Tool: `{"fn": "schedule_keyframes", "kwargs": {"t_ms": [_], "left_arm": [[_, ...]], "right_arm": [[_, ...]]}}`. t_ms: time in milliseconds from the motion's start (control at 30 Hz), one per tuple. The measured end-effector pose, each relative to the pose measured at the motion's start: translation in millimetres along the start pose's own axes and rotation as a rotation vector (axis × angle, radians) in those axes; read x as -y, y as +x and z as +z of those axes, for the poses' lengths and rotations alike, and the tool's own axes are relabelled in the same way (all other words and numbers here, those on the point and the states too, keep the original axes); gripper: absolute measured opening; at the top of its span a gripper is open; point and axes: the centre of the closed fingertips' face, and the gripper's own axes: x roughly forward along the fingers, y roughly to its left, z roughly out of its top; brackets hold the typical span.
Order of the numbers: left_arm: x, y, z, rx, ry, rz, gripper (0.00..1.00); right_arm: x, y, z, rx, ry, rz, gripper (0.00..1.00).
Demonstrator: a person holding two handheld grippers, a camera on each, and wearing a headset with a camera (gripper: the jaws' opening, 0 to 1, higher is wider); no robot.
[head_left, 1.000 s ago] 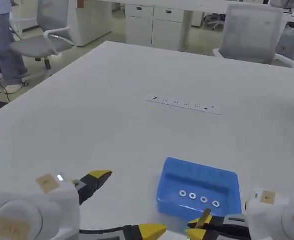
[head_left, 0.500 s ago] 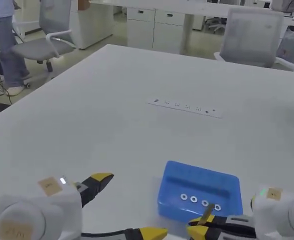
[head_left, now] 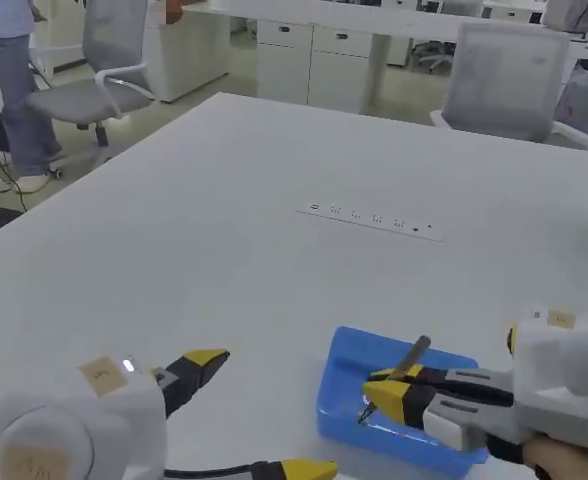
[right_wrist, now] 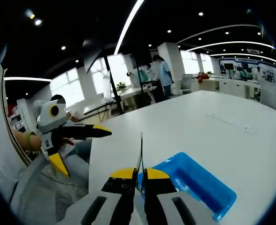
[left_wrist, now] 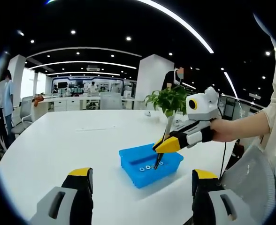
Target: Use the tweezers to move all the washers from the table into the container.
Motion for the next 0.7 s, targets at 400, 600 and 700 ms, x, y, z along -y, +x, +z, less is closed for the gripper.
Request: {"fn": "schedule_keyframes", "kwargs": {"t_ms": [400,600,700], "left_arm": [[-0.9,-1.0,1.1,0.007,0.0,0.004,0.88],[0.0,-0.7,-0.5,-0.001,0.005,-0.001,0.87],[-0.3,-0.9,-0.1,0.002,-0.002,-0.004,0.86]], "right_arm": [[37.9,30.8,-4.0,-0.039,0.03,-0.055,0.03],[51.1,43.8,-22.2,-0.114,0.018,-0.081,0.03],[52.9,48.8,-27.0,-0.135,0.006,-0.085,0.03]]}}
